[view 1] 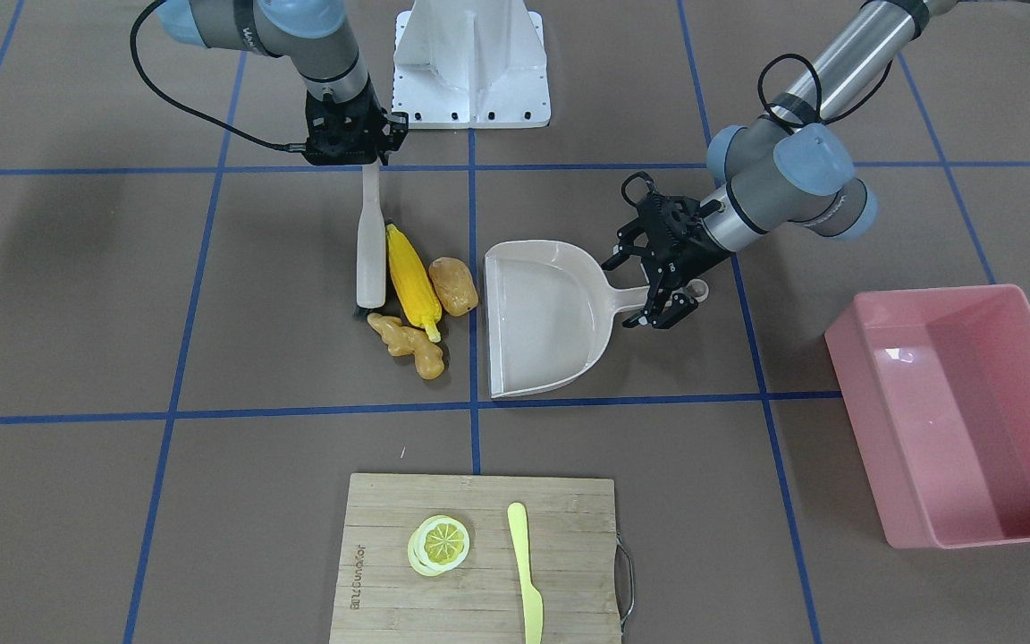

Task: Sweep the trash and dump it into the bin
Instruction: 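Sweep the corn and potato into the dustpan with the right gripper's brush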

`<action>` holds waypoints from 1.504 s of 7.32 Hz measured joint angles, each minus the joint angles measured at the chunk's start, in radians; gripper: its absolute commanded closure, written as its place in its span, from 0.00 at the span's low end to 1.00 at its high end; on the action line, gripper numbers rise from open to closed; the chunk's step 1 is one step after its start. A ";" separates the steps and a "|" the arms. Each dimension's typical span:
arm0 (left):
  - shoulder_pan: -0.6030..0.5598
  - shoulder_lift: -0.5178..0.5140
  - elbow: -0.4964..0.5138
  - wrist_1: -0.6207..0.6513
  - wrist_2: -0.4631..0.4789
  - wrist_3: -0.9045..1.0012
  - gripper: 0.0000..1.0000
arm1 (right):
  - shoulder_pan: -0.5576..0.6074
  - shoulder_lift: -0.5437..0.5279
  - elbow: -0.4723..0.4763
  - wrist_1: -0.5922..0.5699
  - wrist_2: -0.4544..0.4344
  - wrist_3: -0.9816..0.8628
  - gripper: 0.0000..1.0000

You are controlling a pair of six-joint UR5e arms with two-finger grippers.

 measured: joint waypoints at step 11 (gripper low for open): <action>0.001 0.000 -0.001 0.002 0.001 -0.001 0.03 | 0.003 0.298 -0.224 0.003 0.010 0.107 1.00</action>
